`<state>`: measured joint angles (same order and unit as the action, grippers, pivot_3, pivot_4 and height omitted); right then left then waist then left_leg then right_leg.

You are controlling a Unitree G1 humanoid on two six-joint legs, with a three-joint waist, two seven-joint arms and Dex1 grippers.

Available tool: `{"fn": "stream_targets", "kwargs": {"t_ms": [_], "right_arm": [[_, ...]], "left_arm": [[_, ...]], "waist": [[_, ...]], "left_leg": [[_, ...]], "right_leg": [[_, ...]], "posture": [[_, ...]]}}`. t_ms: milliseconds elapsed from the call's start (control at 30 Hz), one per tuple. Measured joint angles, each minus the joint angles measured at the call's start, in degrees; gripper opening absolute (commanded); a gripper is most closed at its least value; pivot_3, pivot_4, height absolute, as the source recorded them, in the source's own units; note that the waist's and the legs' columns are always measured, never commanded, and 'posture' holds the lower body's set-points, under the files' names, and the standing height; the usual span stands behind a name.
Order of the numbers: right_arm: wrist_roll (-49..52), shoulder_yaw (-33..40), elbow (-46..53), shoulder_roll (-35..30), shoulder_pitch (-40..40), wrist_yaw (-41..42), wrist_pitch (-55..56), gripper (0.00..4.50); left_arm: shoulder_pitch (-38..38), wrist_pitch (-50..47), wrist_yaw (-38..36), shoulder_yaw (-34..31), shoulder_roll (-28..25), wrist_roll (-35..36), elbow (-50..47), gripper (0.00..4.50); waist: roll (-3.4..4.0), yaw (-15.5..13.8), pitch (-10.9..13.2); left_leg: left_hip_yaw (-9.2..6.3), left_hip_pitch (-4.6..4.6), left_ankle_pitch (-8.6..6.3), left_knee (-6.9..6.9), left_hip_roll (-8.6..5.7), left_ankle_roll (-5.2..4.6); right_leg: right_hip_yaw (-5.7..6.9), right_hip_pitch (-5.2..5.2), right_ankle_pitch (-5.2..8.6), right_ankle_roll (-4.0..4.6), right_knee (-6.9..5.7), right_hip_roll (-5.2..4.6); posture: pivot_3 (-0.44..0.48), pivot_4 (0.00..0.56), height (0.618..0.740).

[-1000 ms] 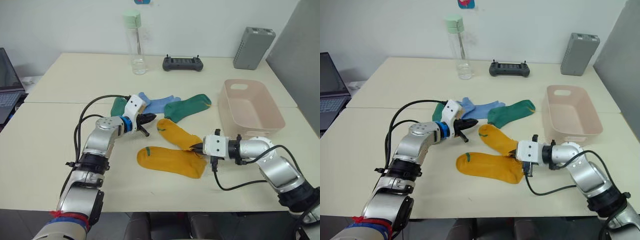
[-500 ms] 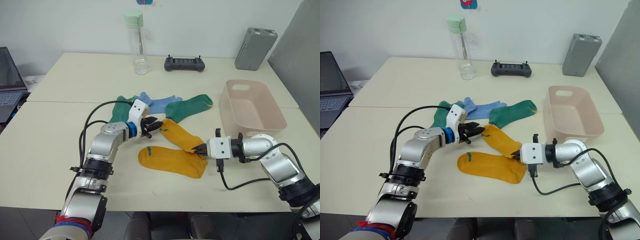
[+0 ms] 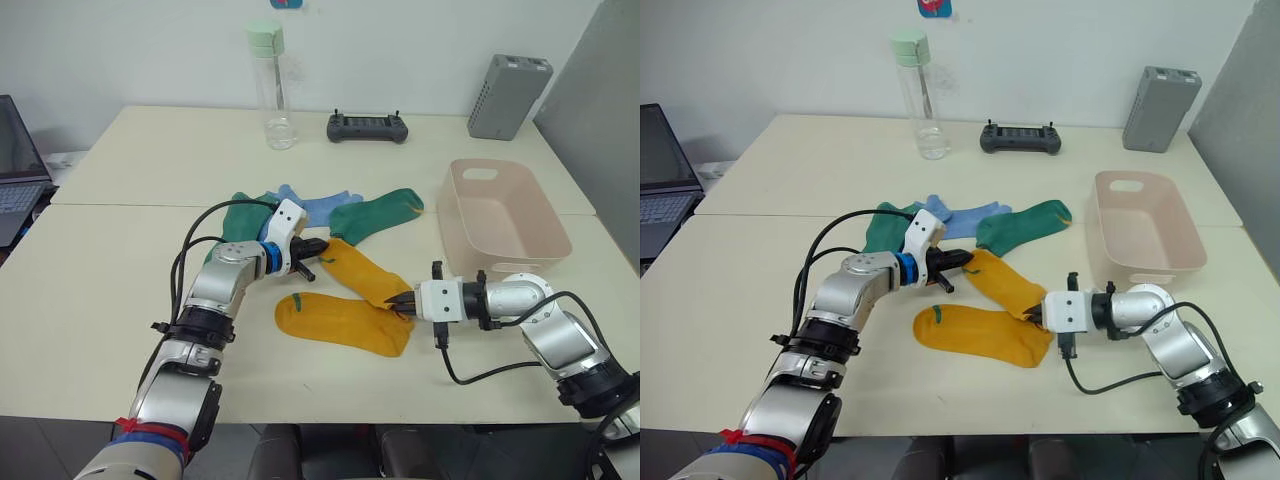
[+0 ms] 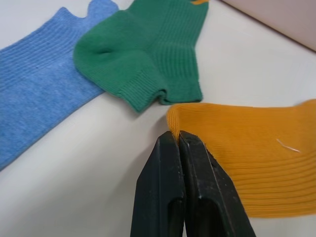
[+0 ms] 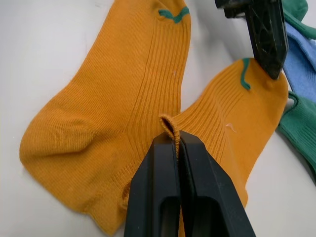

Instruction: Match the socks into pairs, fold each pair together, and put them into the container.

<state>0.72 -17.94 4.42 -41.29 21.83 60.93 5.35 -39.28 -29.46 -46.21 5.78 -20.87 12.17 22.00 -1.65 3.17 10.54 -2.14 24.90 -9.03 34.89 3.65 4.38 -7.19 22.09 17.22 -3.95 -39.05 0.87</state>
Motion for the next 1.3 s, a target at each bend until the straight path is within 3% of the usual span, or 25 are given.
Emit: {"fn": "stream_targets", "kwargs": {"t_ms": [267,433,633,800,900,1000,1200,1267,1300], "right_arm": [[-2.0,1.1,-5.0,-0.5,1.7,-0.5,6.0,0.00],[-4.6,2.9,-16.5,0.1,7.8,-4.1,17.5,0.00],[-6.8,0.8,-31.7,2.5,12.7,-3.8,30.7,0.00],[-6.7,0.3,-38.2,4.3,15.3,-2.2,35.3,0.00],[-6.5,-0.3,-40.0,5.9,15.3,-1.1,36.0,0.70],[-4.9,-0.3,-39.4,6.2,15.3,0.4,35.8,1.73],[-0.7,1.6,-33.7,3.8,11.5,2.7,31.8,3.87],[0.7,2.7,-30.2,2.9,9.1,2.7,28.5,4.45],[1.1,3.1,-28.3,2.5,8.2,2.7,27.0,4.45]], "left_arm": [[5.6,-6.8,2.3,-5.0,-2.0,3.7,-9.3,0.03],[11.7,-14.8,6.5,-10.9,-1.9,9.5,-22.2,0.03],[20.7,-16.5,15.1,-12.5,3.8,11.2,-30.7,0.03],[21.5,-14.6,17.9,-12.0,4.9,10.6,-30.3,0.03],[21.5,-12.3,18.1,-11.2,4.9,10.1,-27.9,0.00],[20.2,-10.6,17.9,-10.6,4.7,9.5,-24.8,0.66],[17.6,-7.9,16.1,-10.3,2.1,8.8,-21.8,2.51],[17.5,-7.9,14.0,-11.4,0.4,10.4,-21.4,2.52],[17.4,-7.9,12.6,-12.1,-0.6,11.3,-21.4,2.52]], "waist": [[0.00,0.0,0.0],[0.00,0.2,0.0],[0.00,0.0,0.0],[0.00,0.1,0.0],[0.01,0.1,0.0],[0.01,0.1,0.0],[0.01,0.0,0.0],[0.01,0.0,0.0],[0.02,0.1,0.0]], "left_leg": [[0.00,-0.02,0.00,0.02,0.00,0.00],[0.00,-0.08,0.00,0.01,0.02,0.00],[0.01,-0.13,0.00,0.03,-0.02,0.00],[-0.03,-0.30,0.01,0.06,-0.03,0.01],[-0.02,-0.35,0.01,0.05,-0.03,0.01],[-0.03,-0.35,0.01,0.05,-0.03,0.01],[-0.04,-0.34,0.01,0.03,-0.04,0.01],[-0.05,-0.34,0.01,0.02,-0.03,0.01],[-0.04,-0.34,0.01,0.01,-0.03,0.01]], "right_leg": [[-0.01,-0.02,-0.01,-0.02,-0.01,-0.01],[0.00,-0.05,-0.04,0.01,-0.02,-0.02],[-0.01,-0.16,-0.18,0.23,0.04,-0.07],[0.00,-0.38,-0.20,0.20,0.04,-0.06],[0.00,-0.40,-0.20,0.21,0.04,-0.06],[0.01,-0.41,-0.20,0.20,0.04,-0.06],[0.02,-0.42,-0.19,0.21,0.05,-0.06],[0.02,-0.41,-0.19,0.21,0.05,-0.06],[0.02,-0.39,-0.19,0.21,0.05,-0.06]], "posture": [[0.000,0.150,0.740],[0.000,0.150,0.740],[0.000,0.150,0.740],[0.000,0.150,0.740],[0.000,0.150,0.740],[0.000,0.150,0.740],[0.000,0.150,0.740],[0.000,0.150,0.740],[0.000,0.150,0.740]]}}
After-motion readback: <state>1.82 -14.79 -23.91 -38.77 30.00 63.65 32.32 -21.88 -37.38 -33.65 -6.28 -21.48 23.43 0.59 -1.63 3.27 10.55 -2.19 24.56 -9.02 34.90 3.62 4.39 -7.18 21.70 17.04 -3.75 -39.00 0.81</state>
